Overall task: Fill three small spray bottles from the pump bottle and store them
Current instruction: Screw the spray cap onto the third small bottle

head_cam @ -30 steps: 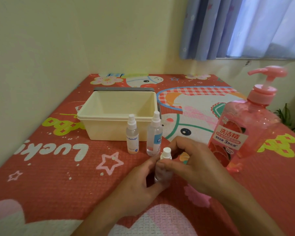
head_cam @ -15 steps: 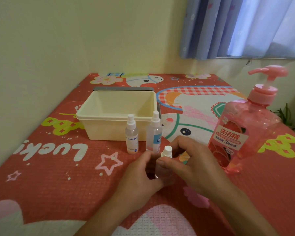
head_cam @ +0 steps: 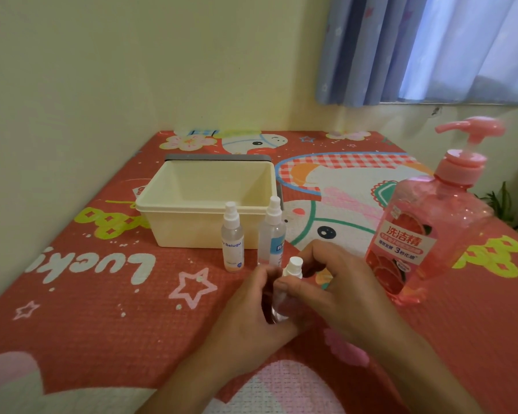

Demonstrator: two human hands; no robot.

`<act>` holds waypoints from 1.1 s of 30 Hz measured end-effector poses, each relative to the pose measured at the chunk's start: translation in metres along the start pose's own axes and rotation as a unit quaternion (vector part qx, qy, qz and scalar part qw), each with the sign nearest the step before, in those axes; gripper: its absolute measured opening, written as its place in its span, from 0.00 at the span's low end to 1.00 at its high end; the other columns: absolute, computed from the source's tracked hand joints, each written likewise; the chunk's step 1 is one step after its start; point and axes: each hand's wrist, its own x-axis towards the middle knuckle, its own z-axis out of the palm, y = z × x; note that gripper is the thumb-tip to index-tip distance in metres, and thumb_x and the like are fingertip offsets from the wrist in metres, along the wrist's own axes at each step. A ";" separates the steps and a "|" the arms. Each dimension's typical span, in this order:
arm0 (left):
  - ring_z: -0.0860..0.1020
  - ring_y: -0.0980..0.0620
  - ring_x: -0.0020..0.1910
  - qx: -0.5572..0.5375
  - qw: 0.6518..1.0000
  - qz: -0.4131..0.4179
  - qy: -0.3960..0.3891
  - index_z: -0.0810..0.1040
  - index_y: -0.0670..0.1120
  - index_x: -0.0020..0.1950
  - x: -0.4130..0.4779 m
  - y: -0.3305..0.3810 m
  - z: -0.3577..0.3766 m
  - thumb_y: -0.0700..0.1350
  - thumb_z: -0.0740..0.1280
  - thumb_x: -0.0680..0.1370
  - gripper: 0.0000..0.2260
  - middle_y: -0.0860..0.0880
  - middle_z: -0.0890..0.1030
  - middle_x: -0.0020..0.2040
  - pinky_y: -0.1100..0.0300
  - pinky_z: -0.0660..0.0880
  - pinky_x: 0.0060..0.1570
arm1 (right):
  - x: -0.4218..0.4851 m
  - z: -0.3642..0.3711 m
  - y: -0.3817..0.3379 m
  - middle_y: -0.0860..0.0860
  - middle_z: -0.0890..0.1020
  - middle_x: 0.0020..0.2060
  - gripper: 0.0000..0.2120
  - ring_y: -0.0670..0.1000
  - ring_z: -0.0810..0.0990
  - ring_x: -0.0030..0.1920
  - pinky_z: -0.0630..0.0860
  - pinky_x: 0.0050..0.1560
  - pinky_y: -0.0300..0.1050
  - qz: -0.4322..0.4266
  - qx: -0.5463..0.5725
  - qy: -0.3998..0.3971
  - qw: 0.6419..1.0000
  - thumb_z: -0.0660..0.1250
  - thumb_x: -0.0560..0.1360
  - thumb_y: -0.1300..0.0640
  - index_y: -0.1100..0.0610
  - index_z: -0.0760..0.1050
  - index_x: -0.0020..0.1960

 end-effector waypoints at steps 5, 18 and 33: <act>0.81 0.56 0.56 -0.050 0.999 0.008 -0.013 0.75 0.56 0.62 0.000 -0.002 -0.003 0.41 0.74 0.74 0.20 0.55 0.83 0.53 0.53 0.77 0.59 | 0.000 0.001 -0.001 0.39 0.78 0.35 0.13 0.42 0.77 0.42 0.70 0.37 0.35 0.000 -0.025 -0.001 1.000 0.69 0.66 0.34 0.42 0.73 0.38; 0.82 0.58 0.50 -0.017 0.998 -0.005 0.057 0.75 0.59 0.54 0.003 -0.001 0.001 0.46 0.78 0.69 0.19 0.56 0.84 0.51 0.51 0.80 0.52 | 0.000 0.002 -0.010 0.39 0.76 0.36 0.14 0.38 0.74 0.44 0.65 0.36 0.37 0.030 -0.063 -0.018 0.997 0.70 0.66 0.35 0.42 0.71 0.37; 0.80 0.59 0.56 -0.018 1.000 -0.004 -0.013 0.72 0.54 0.63 0.000 -0.005 0.001 0.45 0.74 0.73 0.22 0.57 0.82 0.55 0.56 0.77 0.58 | -0.002 0.005 -0.015 0.39 0.75 0.38 0.13 0.37 0.72 0.46 0.63 0.39 0.34 0.058 -0.068 -0.002 0.996 0.72 0.67 0.39 0.43 0.70 0.37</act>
